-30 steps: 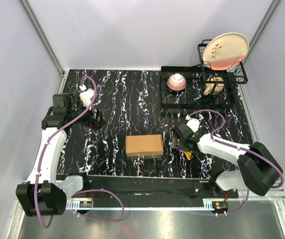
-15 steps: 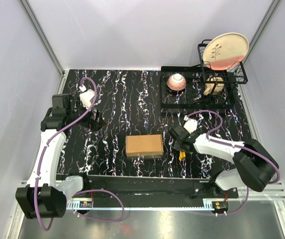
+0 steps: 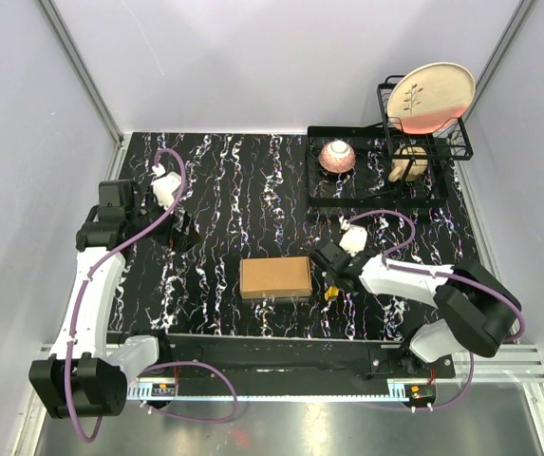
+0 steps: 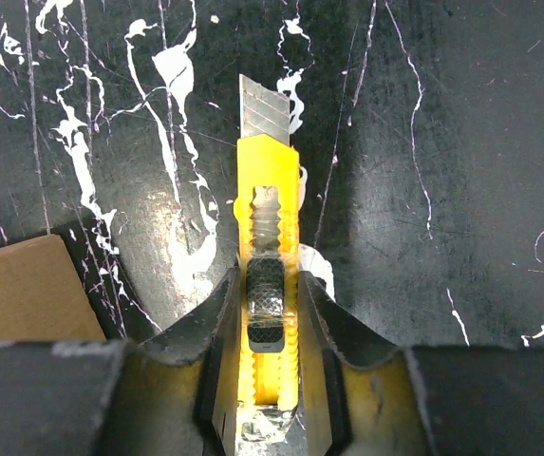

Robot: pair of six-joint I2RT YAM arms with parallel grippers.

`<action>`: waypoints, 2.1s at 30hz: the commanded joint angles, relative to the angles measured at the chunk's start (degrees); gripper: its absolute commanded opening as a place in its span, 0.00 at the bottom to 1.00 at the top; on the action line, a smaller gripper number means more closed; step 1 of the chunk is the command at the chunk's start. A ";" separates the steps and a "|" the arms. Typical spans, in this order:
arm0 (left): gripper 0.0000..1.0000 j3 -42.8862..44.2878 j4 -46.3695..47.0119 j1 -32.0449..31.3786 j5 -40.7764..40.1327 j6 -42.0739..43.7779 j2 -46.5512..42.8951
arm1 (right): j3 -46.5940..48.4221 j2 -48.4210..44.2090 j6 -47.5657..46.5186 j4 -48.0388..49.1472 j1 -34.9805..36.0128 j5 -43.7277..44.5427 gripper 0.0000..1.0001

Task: Unpack the express box
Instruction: Pick up the knife from the center of the board.

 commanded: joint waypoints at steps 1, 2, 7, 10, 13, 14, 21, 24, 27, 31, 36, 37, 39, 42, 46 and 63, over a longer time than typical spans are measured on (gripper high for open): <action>0.99 2.95 -0.70 -0.17 2.73 1.21 -1.82 | -0.47 -0.38 0.07 -2.10 1.34 -4.89 0.00; 0.99 3.13 -1.06 -0.08 3.17 1.74 -1.74 | 0.15 -1.97 -1.25 -2.54 1.34 -4.62 0.00; 0.99 4.01 -3.70 -0.08 8.35 4.90 -1.74 | 5.58 -14.78 -16.50 -3.95 1.34 -5.92 0.00; 0.99 3.48 -6.41 -0.26 14.15 10.77 -3.32 | 8.06 -20.24 -27.76 -2.11 1.34 -13.20 0.00; 0.99 5.15 -11.51 -1.05 18.72 17.54 -4.11 | 10.25 -22.37 -34.81 -2.11 1.43 -20.84 0.00; 0.99 5.85 -13.00 -1.31 19.86 20.35 -4.11 | 10.87 -22.29 -35.97 -2.28 1.78 -22.27 0.00; 0.99 10.86 -22.41 -2.54 29.97 25.56 -2.88 | 21.04 -15.09 -45.73 -7.28 14.07 -19.92 0.00; 0.99 11.30 -23.55 -5.61 30.25 25.73 -0.60 | 24.92 -11.75 -48.02 -9.40 18.73 -15.61 0.00; 0.99 12.35 -28.97 -6.41 32.52 28.80 3.61 | 28.08 -11.04 -49.95 -10.80 22.60 -11.66 0.00; 0.99 15.16 -42.95 -7.03 37.88 40.12 11.25 | 32.14 -10.43 -53.28 -12.39 27.35 -6.39 0.00; 0.99 15.53 -43.69 -7.64 42.10 39.00 16.46 | 36.00 -9.28 -55.31 -14.23 31.92 -3.04 0.00; 0.99 15.61 -43.78 -7.90 42.55 39.18 16.19 | 36.27 -8.67 -55.49 -14.50 32.88 -2.51 0.00; 0.99 16.31 -43.60 -8.52 43.86 39.10 15.14 | 36.80 -7.96 -55.75 -15.29 33.68 -2.07 0.00; 0.99 17.54 -43.60 -9.66 45.01 37.69 13.56 | 37.24 -6.73 -56.54 -16.08 34.65 -1.63 0.00; 0.99 17.55 -43.60 -11.59 45.19 36.02 11.54 | 38.03 -6.20 -58.21 -16.87 35.61 -0.40 0.00; 0.99 15.87 -43.69 -16.69 42.20 34.61 14.17 | 46.82 0.73 -67.08 -20.74 41.77 7.94 0.00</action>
